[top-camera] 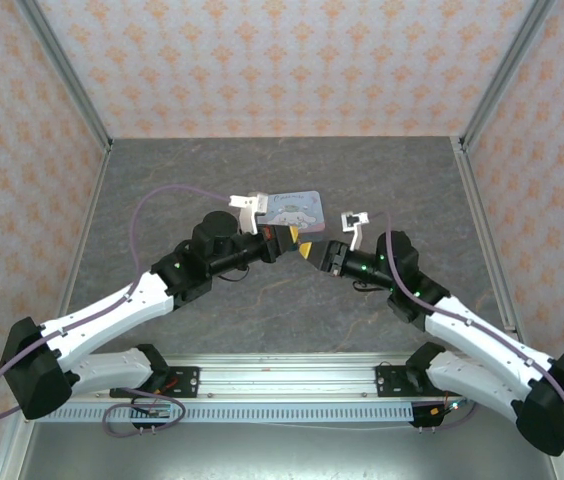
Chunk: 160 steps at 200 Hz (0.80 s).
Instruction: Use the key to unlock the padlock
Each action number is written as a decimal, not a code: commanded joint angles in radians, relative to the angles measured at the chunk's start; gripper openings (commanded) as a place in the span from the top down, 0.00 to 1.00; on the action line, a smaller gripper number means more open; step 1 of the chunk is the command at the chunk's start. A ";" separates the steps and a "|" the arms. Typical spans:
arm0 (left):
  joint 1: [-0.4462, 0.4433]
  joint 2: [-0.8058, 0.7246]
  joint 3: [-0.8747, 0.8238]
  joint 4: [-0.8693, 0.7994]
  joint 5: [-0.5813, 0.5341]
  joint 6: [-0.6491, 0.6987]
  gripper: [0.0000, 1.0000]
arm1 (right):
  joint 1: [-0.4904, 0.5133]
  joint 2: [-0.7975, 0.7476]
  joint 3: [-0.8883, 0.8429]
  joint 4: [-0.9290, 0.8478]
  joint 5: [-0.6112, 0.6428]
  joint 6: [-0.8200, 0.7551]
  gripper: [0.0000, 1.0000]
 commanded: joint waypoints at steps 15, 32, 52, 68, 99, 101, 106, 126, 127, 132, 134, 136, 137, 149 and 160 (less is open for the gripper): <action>0.001 -0.016 0.028 -0.016 0.044 0.028 1.00 | 0.003 0.007 0.042 0.093 -0.058 -0.037 0.60; 0.000 -0.011 0.028 -0.011 0.051 0.026 1.00 | 0.003 0.009 0.043 0.095 -0.046 -0.039 0.62; 0.001 -0.007 0.030 -0.008 0.058 0.026 1.00 | 0.003 0.014 0.044 0.092 -0.025 -0.039 0.65; 0.001 -0.005 0.029 -0.010 0.055 0.028 1.00 | 0.003 0.015 0.046 0.100 -0.015 -0.036 0.66; 0.000 0.000 0.028 -0.006 0.059 0.028 1.00 | 0.003 0.017 0.054 0.092 -0.008 -0.039 0.71; 0.000 0.000 0.028 -0.006 0.058 0.028 1.00 | 0.003 0.017 0.054 0.091 -0.007 -0.040 0.71; 0.001 0.000 0.028 -0.006 0.060 0.028 1.00 | 0.003 0.018 0.055 0.087 -0.007 -0.040 0.71; 0.001 0.000 0.029 -0.006 0.064 0.029 1.00 | 0.003 0.021 0.058 0.086 -0.001 -0.039 0.74; 0.001 0.000 0.029 -0.006 0.064 0.030 1.00 | 0.003 0.022 0.058 0.086 -0.001 -0.040 0.74; 0.000 0.000 0.029 -0.006 0.065 0.030 1.00 | 0.003 0.023 0.060 0.086 -0.002 -0.040 0.75; 0.000 0.000 0.029 -0.006 0.065 0.031 1.00 | 0.003 0.024 0.061 0.086 -0.001 -0.040 0.75; 0.000 0.000 0.029 -0.006 0.065 0.031 1.00 | 0.003 0.024 0.061 0.085 0.000 -0.040 0.75; 0.000 0.001 0.029 -0.006 0.065 0.031 1.00 | 0.003 0.025 0.061 0.085 -0.001 -0.039 0.75; 0.000 0.001 0.030 -0.006 0.066 0.031 1.00 | 0.003 0.031 0.065 0.084 -0.003 -0.039 0.77; 0.000 0.003 0.030 -0.006 0.067 0.031 1.00 | 0.003 0.037 0.068 0.082 -0.007 -0.038 0.79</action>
